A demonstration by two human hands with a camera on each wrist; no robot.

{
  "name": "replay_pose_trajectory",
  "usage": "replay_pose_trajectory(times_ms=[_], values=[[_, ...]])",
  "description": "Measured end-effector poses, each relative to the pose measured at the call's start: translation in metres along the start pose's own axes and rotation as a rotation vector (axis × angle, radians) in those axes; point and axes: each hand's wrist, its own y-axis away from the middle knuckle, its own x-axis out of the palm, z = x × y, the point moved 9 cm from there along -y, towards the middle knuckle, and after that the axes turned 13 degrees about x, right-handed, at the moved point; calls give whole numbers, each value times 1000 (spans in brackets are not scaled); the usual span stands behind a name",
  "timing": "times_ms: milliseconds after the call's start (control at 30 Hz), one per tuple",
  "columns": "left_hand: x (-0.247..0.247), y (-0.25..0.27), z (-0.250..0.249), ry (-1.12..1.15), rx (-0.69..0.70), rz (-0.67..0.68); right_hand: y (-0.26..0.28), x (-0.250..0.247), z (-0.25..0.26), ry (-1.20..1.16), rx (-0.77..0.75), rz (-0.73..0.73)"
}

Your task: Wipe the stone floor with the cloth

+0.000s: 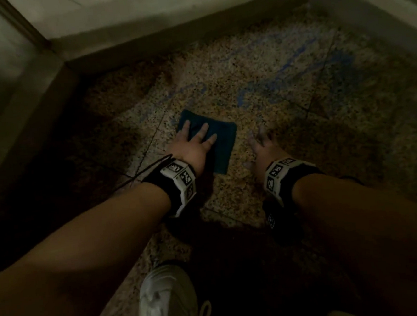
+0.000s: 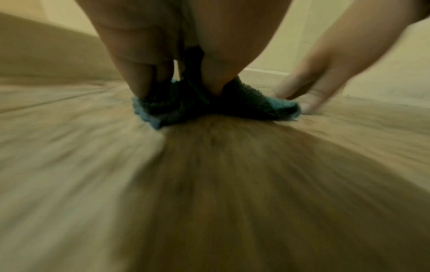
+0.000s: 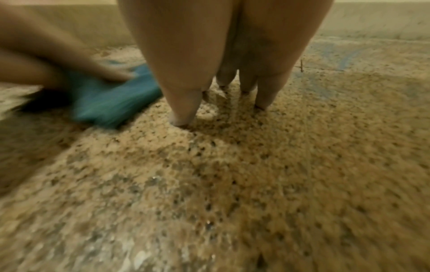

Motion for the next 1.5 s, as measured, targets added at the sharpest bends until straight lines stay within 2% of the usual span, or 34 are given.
replay_pose_trajectory(times_ms=[200, 333, 433, 533, 733, 867, 1000, 1067, 1233, 1400, 1500], values=[[26, 20, 15, 32, -44, -1, 6, -12, 14, 57, 60, 1], [14, 15, 19, -3, -52, 3, 6, -32, 52, 58, -26, -127], [-14, 8, 30, -25, -96, 8, 2, -21, 60, 184, 3, -29], [-39, -1, 49, 23, -158, -2, 2, -18, 58, 192, -17, 26], [-46, -1, 48, -5, -179, -36, 1, -19, 55, 217, -14, 75], [-31, 11, 55, 43, -183, -48, -2, -20, 63, 228, -8, -33], [-1, 41, 68, 115, -231, -62, 6, -35, 86, 186, -118, -162], [10, 51, 72, 124, -248, -70, 9, -37, 98, 201, -137, -148], [9, 50, 74, 160, -254, -67, 7, -24, 111, 244, -125, -6], [-11, 37, 91, 124, -249, -67, 3, -20, 105, 230, -167, -43], [-36, 26, 117, 116, -296, -45, 8, -22, 101, 260, -162, -10]])
